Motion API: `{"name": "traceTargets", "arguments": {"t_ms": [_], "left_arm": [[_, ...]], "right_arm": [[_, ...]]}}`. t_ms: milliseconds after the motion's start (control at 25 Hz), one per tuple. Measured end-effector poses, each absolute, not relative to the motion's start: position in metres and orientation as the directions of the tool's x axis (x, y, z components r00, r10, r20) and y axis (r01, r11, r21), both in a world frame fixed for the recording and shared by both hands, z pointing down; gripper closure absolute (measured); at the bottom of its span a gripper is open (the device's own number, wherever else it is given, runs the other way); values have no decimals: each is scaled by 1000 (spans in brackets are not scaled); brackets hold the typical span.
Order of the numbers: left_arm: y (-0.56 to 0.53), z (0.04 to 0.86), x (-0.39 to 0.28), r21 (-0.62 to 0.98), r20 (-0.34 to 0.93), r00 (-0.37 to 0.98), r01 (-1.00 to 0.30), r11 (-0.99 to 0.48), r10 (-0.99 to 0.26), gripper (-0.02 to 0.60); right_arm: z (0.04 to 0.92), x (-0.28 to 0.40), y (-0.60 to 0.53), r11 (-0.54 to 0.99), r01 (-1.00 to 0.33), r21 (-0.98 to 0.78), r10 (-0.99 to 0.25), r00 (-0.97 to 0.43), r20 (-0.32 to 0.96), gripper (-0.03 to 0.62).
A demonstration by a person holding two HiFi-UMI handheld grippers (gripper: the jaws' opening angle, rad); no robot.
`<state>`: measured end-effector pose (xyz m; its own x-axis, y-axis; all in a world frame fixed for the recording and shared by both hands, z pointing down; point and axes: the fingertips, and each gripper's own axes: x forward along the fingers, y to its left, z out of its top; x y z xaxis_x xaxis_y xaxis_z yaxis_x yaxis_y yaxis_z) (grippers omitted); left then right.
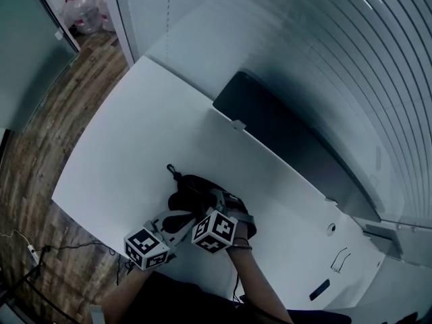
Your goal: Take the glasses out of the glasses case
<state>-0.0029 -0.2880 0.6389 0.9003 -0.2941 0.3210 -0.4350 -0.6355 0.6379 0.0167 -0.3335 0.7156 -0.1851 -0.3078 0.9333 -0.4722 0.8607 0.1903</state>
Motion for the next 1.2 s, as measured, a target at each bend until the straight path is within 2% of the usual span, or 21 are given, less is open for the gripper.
{"name": "traceTargets", "arguments": {"t_ms": [40,80,1200], "left_arm": [[-288,639,-3,638,321,900,-435,-636,-294,577],[-288,639,-3,638,321,900,-435,-635,-294,578],[-286,627,-7,623,301,906,-423,-658,-297,578]], "right_arm": [[715,18,-334,854,-482,194,-314,-180,932,513],[714,20,-335,848,-492,198,-320,-178,931,543],[689,21,-337,793,-579,190,-372,-213,904,550]]}}
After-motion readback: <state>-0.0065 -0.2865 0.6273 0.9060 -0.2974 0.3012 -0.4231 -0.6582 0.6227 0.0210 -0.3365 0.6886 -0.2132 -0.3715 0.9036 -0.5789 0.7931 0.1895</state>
